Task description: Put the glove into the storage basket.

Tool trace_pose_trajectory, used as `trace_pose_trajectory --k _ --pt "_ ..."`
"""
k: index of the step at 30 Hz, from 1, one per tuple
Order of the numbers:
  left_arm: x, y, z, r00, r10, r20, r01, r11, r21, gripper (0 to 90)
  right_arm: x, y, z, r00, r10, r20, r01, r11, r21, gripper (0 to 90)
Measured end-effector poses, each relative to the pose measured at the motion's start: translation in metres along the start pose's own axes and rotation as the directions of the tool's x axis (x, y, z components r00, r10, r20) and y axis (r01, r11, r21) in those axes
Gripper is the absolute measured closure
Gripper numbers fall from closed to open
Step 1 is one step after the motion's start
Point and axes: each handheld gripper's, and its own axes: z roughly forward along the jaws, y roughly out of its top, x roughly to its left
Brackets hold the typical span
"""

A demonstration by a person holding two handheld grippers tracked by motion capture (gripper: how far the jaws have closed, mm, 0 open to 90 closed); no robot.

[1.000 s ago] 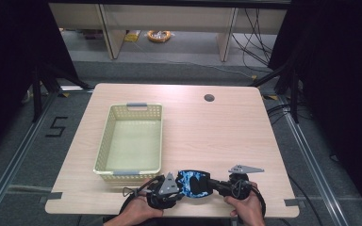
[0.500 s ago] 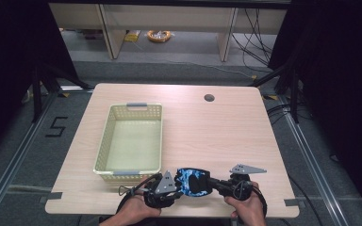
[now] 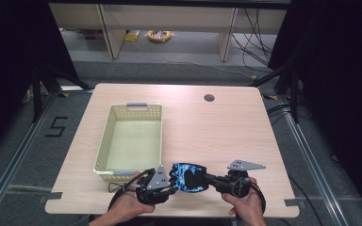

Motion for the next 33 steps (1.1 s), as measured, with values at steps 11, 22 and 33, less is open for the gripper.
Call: trace_pose_trajectory --k 11,22,33 --pt "0.013 0.009 -0.027 0.9991 -0.030 -0.029 0.030 0.9994 -0.019 76.7 0.024 0.037 0.001 0.9997 -0.020 -0.014 0.020 0.9998 -0.007 86.8" --pt "0.031 0.010 -0.054 0.9959 -0.047 -0.077 0.044 0.9984 -0.037 76.6 0.043 0.073 0.019 0.9920 -0.126 0.008 0.126 0.9918 0.021 86.8" --pt "0.052 0.000 -0.080 0.9887 -0.067 -0.134 0.062 0.9974 -0.037 76.5 0.058 0.103 0.048 0.9818 -0.190 0.013 0.189 0.9807 0.051 86.8"
